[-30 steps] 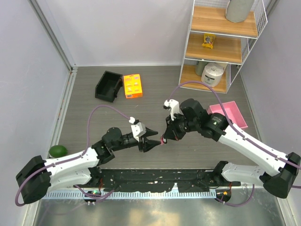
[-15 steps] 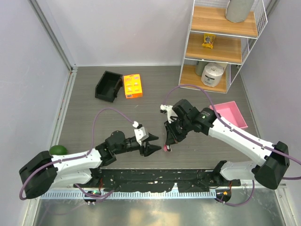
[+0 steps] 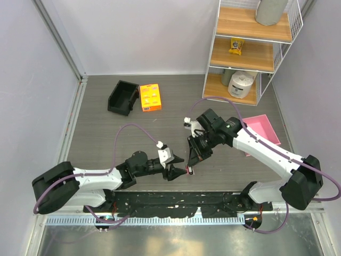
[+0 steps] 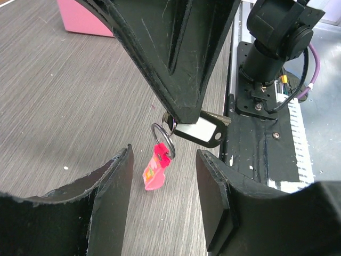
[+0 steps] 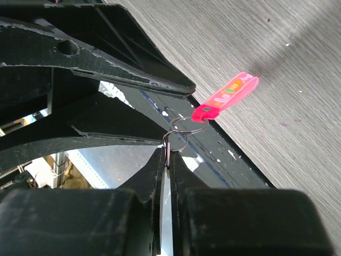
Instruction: Remove the keys from the keyring
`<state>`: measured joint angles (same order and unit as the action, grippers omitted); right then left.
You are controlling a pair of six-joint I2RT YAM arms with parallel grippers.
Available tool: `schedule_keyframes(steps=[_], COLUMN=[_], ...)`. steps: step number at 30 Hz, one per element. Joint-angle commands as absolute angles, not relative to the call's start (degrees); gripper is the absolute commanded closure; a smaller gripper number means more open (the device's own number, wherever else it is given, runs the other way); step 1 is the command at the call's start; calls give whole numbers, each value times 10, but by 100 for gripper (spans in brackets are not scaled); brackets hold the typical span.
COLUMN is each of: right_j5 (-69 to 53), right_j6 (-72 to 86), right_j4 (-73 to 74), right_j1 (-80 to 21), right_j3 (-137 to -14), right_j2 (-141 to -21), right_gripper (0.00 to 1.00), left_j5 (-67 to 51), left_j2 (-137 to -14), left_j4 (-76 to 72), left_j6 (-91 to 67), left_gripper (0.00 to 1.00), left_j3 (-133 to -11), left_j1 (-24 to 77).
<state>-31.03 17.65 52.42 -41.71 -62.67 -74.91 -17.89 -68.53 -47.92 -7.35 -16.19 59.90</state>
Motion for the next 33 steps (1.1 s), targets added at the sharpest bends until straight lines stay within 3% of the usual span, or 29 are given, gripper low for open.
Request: schedule_keyframes(steps=[1,6,11,12,16,23,33], right_j5=[-345,-354,-359,-359,-352,-352,-370], right_j6=[184,182,180,180,178,175,196], right_j4=[532,533,533,532,529,516,454], right_j1=[-412,-412,-410,-410,-395,-325,-323], right_j3=[-647,-641,-640,-639,-635,-606,-537], right_j2=[-753,-750,-746,-745,-740,-708,-705], right_gripper=[95,95,95,95,95,95,95], left_j5=[-165,-163,-168,-169,-177,-168,-169], left_j2=[-702,-718,-733,-734,-726,-677,-613], left_j4=[-542,-542,-542,-542,-534,-518,-489], left_j6=[-71,-65,-63,-63,-59,-47,-41], left_gripper=[44,46,56,61,100,100,100], left_j3=[-178,-193,-207,-209,-210,-184,-176], left_j1=[605,604,604,605,605,605,604])
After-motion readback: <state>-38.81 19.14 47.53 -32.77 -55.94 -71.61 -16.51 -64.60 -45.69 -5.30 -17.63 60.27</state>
